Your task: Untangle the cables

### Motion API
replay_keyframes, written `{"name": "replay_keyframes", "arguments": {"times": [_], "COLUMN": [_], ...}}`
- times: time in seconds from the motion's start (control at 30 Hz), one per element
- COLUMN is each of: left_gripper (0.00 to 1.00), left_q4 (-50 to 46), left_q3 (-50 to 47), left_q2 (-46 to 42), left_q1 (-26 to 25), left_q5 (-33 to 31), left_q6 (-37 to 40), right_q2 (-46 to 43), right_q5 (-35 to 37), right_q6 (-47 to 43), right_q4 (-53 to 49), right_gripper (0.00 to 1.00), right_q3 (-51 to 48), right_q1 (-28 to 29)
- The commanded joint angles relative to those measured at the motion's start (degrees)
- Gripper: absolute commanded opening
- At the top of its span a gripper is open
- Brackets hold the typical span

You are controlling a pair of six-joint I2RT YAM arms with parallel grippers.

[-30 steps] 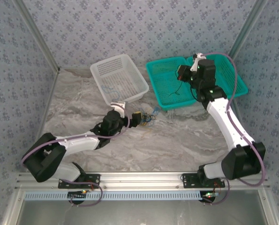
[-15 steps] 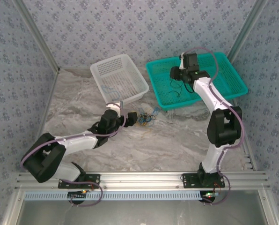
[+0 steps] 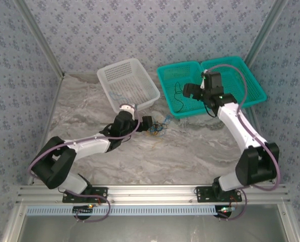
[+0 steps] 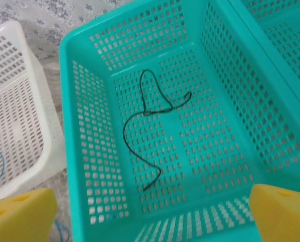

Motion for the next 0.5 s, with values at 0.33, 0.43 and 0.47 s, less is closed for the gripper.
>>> {"name": "replay_keyframes", "arguments": {"times": [0.33, 0.43, 0.47], "left_gripper": [0.99, 0.99, 0.99], "left_q4": [-21.86, -25.10, -26.21], "left_q3": [8.77, 8.64, 8.66], "left_q2": [3.21, 3.19, 3.17], "left_q1": [0.03, 0.09, 0.03], "left_q5": [1.46, 4.99, 6.30], "left_q6": [-16.07, -19.74, -20.83], "right_q2": [-20.05, -23.54, -24.85], "right_q5": [-3.29, -1.36, -0.82], "right_q6": [3.93, 3.20, 3.20], "right_q4": [6.89, 7.11, 7.37], "right_gripper": [1.00, 1.00, 1.00], "right_q3": [-21.60, -24.66, -25.54], "right_q1": [1.75, 1.75, 1.78]}}
